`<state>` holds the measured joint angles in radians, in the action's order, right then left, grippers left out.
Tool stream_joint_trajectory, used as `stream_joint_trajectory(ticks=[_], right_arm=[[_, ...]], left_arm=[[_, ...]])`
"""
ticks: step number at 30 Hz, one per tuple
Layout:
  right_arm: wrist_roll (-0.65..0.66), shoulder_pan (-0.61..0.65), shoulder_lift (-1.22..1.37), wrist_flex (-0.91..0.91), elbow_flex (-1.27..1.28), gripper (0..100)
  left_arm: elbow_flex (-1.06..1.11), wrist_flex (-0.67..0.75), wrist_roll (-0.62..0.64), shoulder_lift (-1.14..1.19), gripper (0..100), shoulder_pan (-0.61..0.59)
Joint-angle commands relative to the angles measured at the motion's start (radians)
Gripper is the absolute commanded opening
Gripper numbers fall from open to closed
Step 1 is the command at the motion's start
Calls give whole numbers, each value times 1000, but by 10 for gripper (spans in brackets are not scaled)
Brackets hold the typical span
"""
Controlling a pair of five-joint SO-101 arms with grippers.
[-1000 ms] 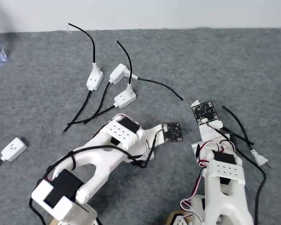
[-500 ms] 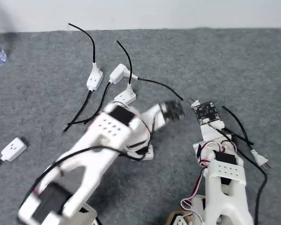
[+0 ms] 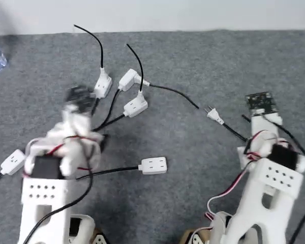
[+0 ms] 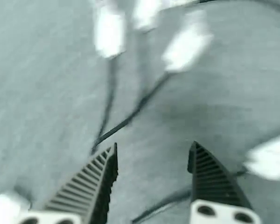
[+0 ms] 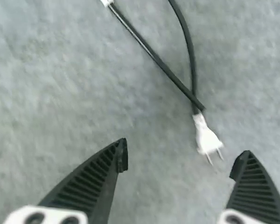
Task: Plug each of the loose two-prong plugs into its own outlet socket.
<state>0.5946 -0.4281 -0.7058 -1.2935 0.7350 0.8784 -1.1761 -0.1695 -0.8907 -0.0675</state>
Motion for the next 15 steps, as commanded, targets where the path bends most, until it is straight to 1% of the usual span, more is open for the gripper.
stream_joint_trajectory(ticks=[1, 3, 6, 9, 15], right_arm=[[103, -76, -12, -50, -77, 350], [161, -119, -2, -45, -74, 350], [232, -168, 70, -8, -74, 350], [270, -203, 213, 68, -75, 350], [364, -252, 518, 285, -109, 350]], left_arm=[[206, 132, 14, -46, 229, -112], [283, 161, 18, -52, 229, -112], [343, 203, 51, -54, 229, -118], [383, 242, 54, -54, 229, -118], [386, 247, 54, -54, 229, -118]])
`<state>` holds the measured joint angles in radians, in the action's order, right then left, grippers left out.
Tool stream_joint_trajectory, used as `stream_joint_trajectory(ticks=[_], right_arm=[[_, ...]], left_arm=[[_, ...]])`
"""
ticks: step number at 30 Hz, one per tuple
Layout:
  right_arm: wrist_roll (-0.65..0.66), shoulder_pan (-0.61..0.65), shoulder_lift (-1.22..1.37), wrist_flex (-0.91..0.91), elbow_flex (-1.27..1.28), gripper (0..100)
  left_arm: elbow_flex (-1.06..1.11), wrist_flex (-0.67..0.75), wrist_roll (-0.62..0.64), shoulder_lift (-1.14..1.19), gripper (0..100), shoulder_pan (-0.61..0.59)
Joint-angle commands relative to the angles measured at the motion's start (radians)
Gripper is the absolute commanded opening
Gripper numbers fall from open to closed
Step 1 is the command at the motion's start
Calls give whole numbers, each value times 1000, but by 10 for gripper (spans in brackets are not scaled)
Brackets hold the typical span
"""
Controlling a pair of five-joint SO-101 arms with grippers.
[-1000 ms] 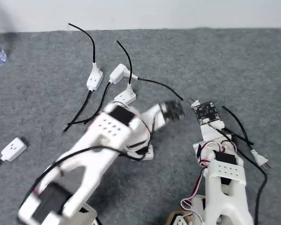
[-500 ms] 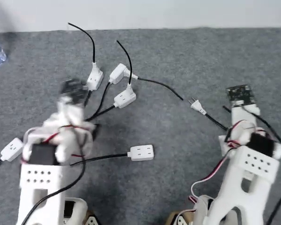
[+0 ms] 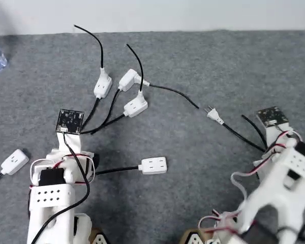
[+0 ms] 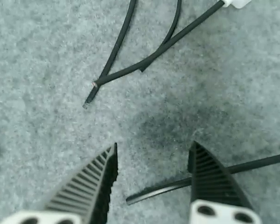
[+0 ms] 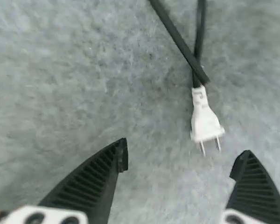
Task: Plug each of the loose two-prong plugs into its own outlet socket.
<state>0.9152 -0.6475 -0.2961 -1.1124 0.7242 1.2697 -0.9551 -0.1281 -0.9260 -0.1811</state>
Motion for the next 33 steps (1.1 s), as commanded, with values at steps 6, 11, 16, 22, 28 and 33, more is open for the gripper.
stream_joint_trajectory(ticks=[6, 11, 16, 22, 28, 33], right_arm=[[98, -97, 375, 111, -325, 325], [103, -110, 582, 61, -497, 173], [104, -107, 682, -15, -598, 77], [106, -107, 694, -36, -601, 79], [81, -128, 670, -171, -609, 13], [-43, -143, 524, -409, -654, 9]], left_arm=[[7, 54, 12, -18, 229, -5], [7, 54, 9, -18, 229, -2], [8, 54, 8, -18, 229, -2], [8, 54, 8, -18, 229, 0], [8, 54, 8, -18, 229, 0], [10, 54, 8, -18, 229, 2]])
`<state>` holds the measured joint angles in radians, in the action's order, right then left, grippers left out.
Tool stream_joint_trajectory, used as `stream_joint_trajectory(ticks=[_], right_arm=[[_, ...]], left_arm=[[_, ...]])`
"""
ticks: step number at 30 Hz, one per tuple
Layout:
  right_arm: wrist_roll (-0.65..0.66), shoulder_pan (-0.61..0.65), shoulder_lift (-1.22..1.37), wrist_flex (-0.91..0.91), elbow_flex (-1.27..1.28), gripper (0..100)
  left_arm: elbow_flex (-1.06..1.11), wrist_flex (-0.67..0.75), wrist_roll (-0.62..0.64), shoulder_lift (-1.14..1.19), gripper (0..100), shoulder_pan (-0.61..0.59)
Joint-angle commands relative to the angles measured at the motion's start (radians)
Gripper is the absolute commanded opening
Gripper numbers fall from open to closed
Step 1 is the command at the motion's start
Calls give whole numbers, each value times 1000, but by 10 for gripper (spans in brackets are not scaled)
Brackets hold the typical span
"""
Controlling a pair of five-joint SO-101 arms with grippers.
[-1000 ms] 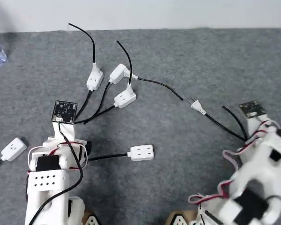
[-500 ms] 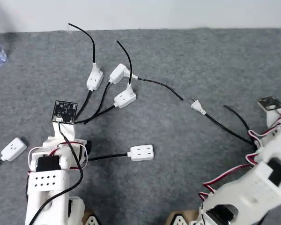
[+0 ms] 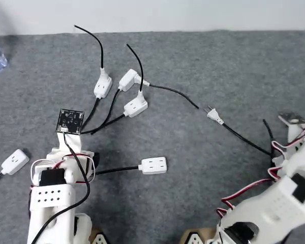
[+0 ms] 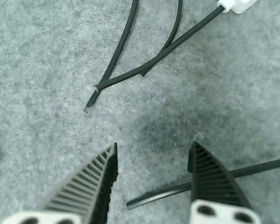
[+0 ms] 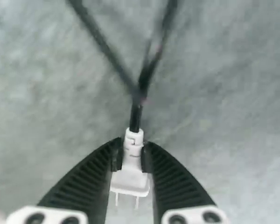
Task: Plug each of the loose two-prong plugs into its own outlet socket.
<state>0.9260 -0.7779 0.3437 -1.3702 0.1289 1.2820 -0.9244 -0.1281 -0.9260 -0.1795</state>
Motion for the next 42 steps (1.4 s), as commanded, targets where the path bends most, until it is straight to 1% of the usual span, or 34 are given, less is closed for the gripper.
stream_joint_trajectory(ticks=[1, 4, 6, 11, 14, 18, 20, 22, 26, 28, 31, 34, 37, 39, 42], right_arm=[[-61, -5, -157, -209, -64, 9], [-81, 24, -291, -363, -66, 9], [-124, 44, -380, -426, -61, 9], [-345, 71, -581, -423, 37, 9], [-542, 111, -661, -423, 129, 9], [-918, 183, -711, -415, 195, 9], [-1083, 239, -708, -369, 189, 9], [-1183, 265, -705, -328, 192, 9], [-1206, 380, -702, -196, 198, 8], [-1229, 409, -704, -154, 235, 8], [-1382, 441, -704, -33, 328, 8], [-1551, 473, -702, 139, 462, 7], [-1689, 495, -704, 326, 580, 7], [-1758, 503, -707, 433, 655, 7], [-1801, 541, -707, 510, 732, 7]], left_arm=[[-2, 23, 8, -18, 229, 0], [-2, 23, 8, -18, 229, 0], [-2, 23, 8, -18, 229, 0], [7, 23, 8, -17, 229, 0], [7, 23, 8, -17, 229, 0], [7, 23, 8, -17, 229, 0], [7, 23, 8, -17, 229, 0], [7, 23, 8, -17, 229, 0], [7, 26, 6, -17, 229, 0], [10, 38, 6, -17, 229, 0], [15, 40, 6, -17, 229, 0], [19, 57, 6, -17, 229, 0], [19, 58, 6, -15, 229, 0], [19, 58, 6, -15, 229, 0], [19, 60, 6, -15, 229, 0]])
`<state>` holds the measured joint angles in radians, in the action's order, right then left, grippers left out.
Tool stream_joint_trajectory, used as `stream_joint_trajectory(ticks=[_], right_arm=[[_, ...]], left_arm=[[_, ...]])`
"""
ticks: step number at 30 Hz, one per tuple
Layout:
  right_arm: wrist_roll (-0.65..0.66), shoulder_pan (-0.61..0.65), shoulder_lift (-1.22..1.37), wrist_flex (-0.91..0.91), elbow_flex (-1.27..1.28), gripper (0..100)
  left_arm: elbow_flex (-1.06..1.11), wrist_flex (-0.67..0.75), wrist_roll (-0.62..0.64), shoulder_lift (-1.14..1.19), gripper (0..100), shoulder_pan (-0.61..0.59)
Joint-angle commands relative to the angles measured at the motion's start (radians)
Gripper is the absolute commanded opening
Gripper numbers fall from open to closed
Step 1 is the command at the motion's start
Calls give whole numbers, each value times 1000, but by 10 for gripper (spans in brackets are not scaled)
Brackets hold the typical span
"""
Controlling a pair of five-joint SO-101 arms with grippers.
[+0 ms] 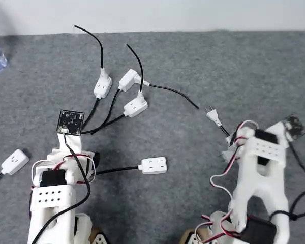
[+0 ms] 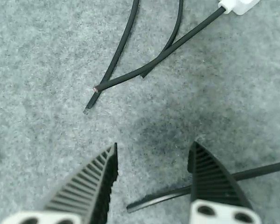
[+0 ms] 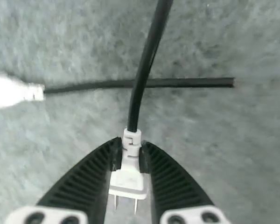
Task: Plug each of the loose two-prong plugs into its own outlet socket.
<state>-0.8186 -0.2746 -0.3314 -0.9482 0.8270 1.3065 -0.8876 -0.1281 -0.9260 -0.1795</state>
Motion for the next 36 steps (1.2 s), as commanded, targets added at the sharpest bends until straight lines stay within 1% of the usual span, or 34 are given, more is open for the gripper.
stream_joint_trajectory(ticks=[1, 3, 5, 7, 8, 10, 11, 13, 15, 17, 19, 20, 23, 25, 30, 34, 36], right_arm=[[-63, 59, -27, 104, 54, 7], [-21, 122, -28, 157, 97, 9], [100, 179, -35, 194, 114, 31], [239, 232, -38, 197, 118, 120], [284, 255, -38, 183, 121, 177], [299, 292, -38, 120, 117, 287], [304, 308, -39, 76, 110, 326], [342, 332, -39, -35, 63, 358], [450, 343, -39, -151, -17, 347], [611, 335, -39, -271, -127, 324], [821, 294, -39, -372, -258, 303], [953, 268, -39, -400, -324, 294], [1395, 194, -27, -389, -443, 258], [1645, 179, -28, -344, -454, 239], [2079, 168, -28, -400, -371, 233], [2311, 191, -27, -409, -281, 233], [2457, 209, -27, -441, -239, 233]], left_arm=[[-5, 23, 6, -15, 229, 0], [-5, 23, 6, -17, 229, 0], [-1, 40, 6, -11, 229, 0], [15, 54, 6, -17, 229, 2], [18, 58, 6, -17, 229, 2], [18, 57, 6, -17, 229, 2], [18, 57, 6, -17, 229, 2], [18, 57, 6, -17, 229, 2], [18, 57, 6, -17, 229, 2], [18, 57, 6, -17, 229, 2], [18, 57, 6, -17, 229, 2], [18, 57, 6, -17, 229, 2], [19, 57, 6, -17, 229, 2], [19, 57, 6, -17, 229, 2], [19, 57, 6, -17, 229, 2], [19, 55, 6, -17, 229, 2], [19, 54, 6, -17, 229, 2]])
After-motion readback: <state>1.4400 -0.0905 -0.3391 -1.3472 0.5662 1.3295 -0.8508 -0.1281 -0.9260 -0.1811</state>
